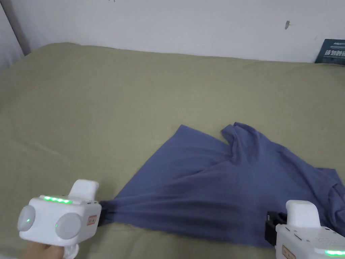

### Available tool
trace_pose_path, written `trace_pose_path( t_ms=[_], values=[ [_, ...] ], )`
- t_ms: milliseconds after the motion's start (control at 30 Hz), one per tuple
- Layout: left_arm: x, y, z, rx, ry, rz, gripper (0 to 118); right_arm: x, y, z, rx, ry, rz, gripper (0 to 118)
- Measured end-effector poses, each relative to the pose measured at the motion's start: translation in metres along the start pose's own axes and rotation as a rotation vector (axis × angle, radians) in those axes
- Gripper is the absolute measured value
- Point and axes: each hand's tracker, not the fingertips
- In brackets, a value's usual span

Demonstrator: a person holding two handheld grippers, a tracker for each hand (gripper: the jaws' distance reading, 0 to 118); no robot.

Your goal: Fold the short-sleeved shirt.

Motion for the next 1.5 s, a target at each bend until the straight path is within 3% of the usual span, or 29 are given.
trace_pose_path(
  t_ms=[233, 367, 400, 467, 500, 533, 567, 633, 733, 767, 833, 867, 900, 933, 1000, 1200, 1367, 1500],
  values=[
    [-0.001, 0.001, 0.001, -0.001, 0.004, 0.016, 1, 0.074, 0.096, -0.08, -0.057, -0.023, 0.007, 0],
    [-0.005, 0.005, -0.003, -0.017, -0.002, 0.006, 1, 0.102, 0.15, -0.133, -0.116, -0.063, 0.059, 1],
    [-0.006, 0.005, -0.004, -0.019, -0.005, 0.007, 1, 0.107, 0.159, -0.143, -0.119, -0.061, 0.066, 9],
    [-0.007, 0.006, -0.004, -0.03, -0.017, 0.025, 1, 0.113, 0.176, -0.163, -0.143, -0.053, 0.066, 39],
    [-0.009, 0.007, -0.004, -0.033, -0.024, 0.036, 1, 0.114, 0.18, -0.17, -0.164, -0.031, 0.069, 39],
    [-0.011, 0.007, -0.005, -0.035, -0.032, 0.052, 1, 0.116, 0.184, -0.182, -0.214, -0.002, 0.082, 87],
    [-0.012, 0.007, -0.006, -0.039, -0.039, 0.065, 1, 0.115, 0.183, -0.192, -0.276, -0.015, 0.08, 116],
    [-0.015, 0.007, -0.01, -0.041, -0.046, 0.082, 1, 0.098, 0.185, -0.195, -0.26, -0.045, 0.126, 101],
    [-0.013, 0.007, -0.011, -0.046, -0.047, 0.087, 1, 0.095, 0.173, -0.216, -0.359, -0.051, 0.17, 97],
    [-0.012, 0.007, -0.011, -0.047, -0.045, 0.084, 1, 0.101, 0.165, -0.22, -0.383, -0.053, 0.194, 90],
    [-0.011, 0.007, -0.011, -0.049, -0.041, 0.084, 1, 0.098, 0.165, -0.212, -0.329, -0.048, 0.192, 82],
    [-0.009, 0.008, -0.01, -0.048, -0.039, 0.08, 1, 0.097, 0.167, -0.207, -0.324, -0.033, 0.182, 58],
    [-0.009, 0.008, -0.01, -0.048, -0.037, 0.08, 1, 0.097, 0.168, -0.202, -0.308, -0.003, 0.171, 25],
    [-0.009, 0.008, -0.01, -0.049, -0.036, 0.081, 1, 0.093, 0.169, -0.193, -0.27, -0.015, 0.188, 2],
    [-0.009, 0.009, -0.006, -0.05, -0.037, 0.084, 1, 0.088, 0.171, -0.173, -0.216, -0.008, 0.206, 2],
    [-0.012, 0.027, 0.041, 0.088, -0.081, 0.162, 1, 0.096, 0.187, -0.072, -0.042, 0.009, 0.161, 2],
    [0.011, 0.063, 0.107, 0.265, -0.065, 0.103, 1, 0.102, 0.202, 0.035, 0.11, -0.005, 0.172, 2],
    [0.023, 0.101, 0.151, 0.379, -0.054, 0.09, 1, 0.113, 0.217, 0.106, 0.251, -0.071, 0.137, 2]
  ],
)
